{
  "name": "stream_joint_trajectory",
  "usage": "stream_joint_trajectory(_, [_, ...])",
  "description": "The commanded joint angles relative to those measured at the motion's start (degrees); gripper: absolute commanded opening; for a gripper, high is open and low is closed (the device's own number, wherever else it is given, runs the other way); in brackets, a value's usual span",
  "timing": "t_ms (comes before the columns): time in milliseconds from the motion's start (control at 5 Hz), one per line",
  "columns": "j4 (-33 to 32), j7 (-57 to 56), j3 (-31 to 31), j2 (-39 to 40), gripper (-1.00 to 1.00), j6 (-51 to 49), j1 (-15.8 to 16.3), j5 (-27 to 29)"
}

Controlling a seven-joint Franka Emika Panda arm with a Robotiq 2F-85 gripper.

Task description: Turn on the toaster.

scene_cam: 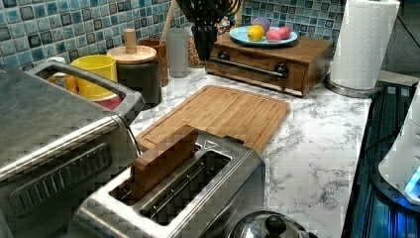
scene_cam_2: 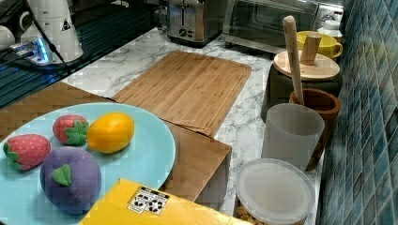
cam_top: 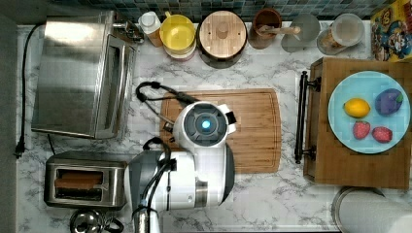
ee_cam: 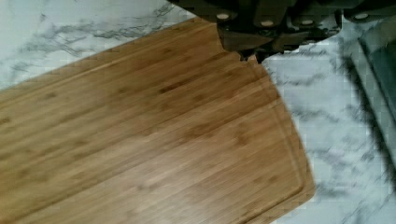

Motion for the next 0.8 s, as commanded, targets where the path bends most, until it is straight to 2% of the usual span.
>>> stream_joint_trajectory(200, [-9.0,-7.9,5.2,-9.3,-1.0,3.8,8.2,8.4])
stream_joint_trajectory(600, [-11.3,-12.2,7.0,-8.9,-1.0,2.3,9.7,9.5])
stream_joint_trajectory(800, [-11.3,-13.3,6.6,-6.9,-1.0,0.2,11.7,9.3])
